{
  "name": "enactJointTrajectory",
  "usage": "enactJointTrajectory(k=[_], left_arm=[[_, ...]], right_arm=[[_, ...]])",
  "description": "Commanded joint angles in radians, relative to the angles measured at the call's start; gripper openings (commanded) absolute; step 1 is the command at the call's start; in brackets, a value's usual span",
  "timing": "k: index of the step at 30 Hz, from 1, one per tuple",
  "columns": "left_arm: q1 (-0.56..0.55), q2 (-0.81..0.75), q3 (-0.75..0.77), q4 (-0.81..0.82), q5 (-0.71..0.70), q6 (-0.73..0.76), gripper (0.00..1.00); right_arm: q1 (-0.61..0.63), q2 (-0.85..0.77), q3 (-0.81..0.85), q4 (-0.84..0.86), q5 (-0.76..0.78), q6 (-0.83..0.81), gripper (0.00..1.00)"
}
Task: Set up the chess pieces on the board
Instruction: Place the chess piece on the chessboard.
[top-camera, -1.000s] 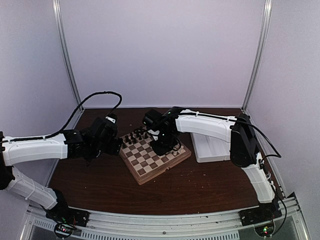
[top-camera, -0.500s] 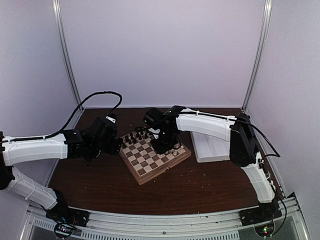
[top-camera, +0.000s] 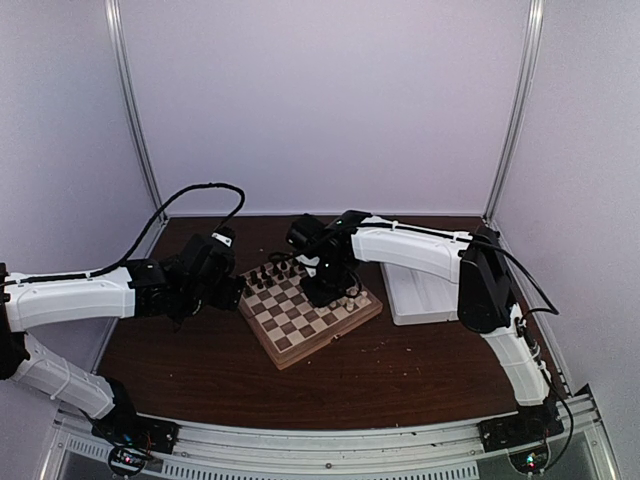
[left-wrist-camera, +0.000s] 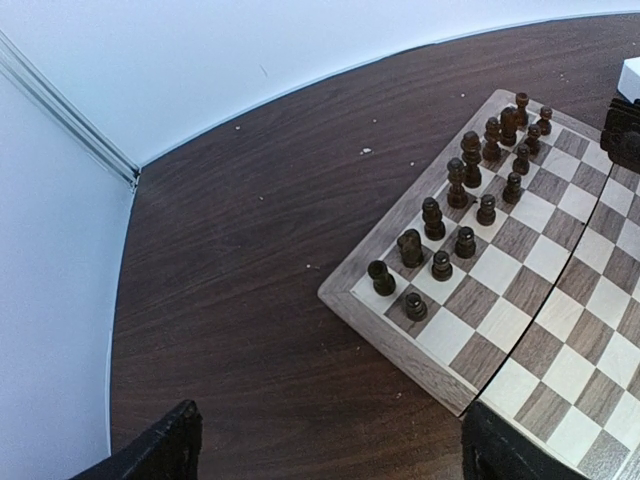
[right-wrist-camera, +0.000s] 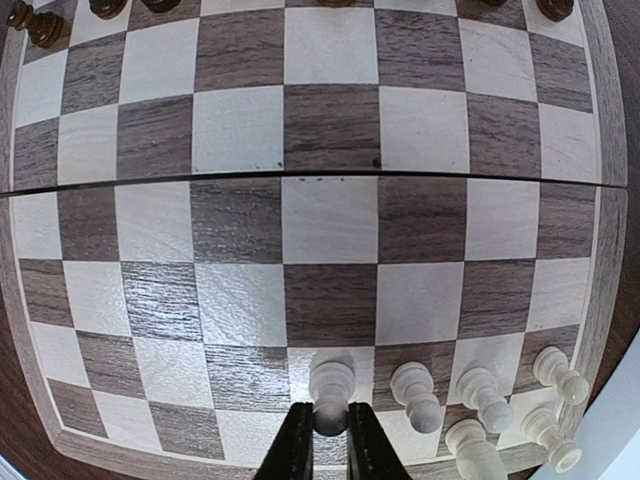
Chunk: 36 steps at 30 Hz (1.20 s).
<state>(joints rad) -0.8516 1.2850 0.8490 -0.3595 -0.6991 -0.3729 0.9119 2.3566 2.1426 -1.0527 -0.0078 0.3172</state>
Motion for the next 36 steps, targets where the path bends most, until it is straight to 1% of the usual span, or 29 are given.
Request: enactJointTrajectory(k=[1,11,14,19,27,31,36], left_arm=[[0.007,-0.001,-0.005,0.040,-0.018,0.001,0.90],[0.006,0.011,-0.002,0.043,-0.011,-0.001,0.90],[0.007,0.012,-0.001,0.042,-0.012,-0.003,0.90],[0.006,0.006,-0.001,0.039,-0.011,0.003,0.90],[0.006,-0.007,0.002,0.035,-0.013,0.010,0.90],[0.007,-0.020,-0.001,0.035,0.004,0.005,0.90],[0.007,-0.025,0.008,0.025,0.102,0.007,0.91]], right_arm=[[-0.005,0.011,0.022,-0.019,-0.007,-0.007,0.12],[-0.005,0.002,-0.009,-0.006,-0.014,-0.007,0.12],[-0.005,0.003,-0.011,0.000,-0.014,-0.005,0.15],[-0.005,-0.002,-0.006,0.004,-0.016,-0.003,0.25],[-0.005,-0.047,0.031,-0.012,-0.003,-0.007,0.27],[-0.004,-0.121,0.006,-0.007,0.060,-0.018,0.27],[-0.008,-0.318,-0.171,0.112,0.177,-0.039,0.28]])
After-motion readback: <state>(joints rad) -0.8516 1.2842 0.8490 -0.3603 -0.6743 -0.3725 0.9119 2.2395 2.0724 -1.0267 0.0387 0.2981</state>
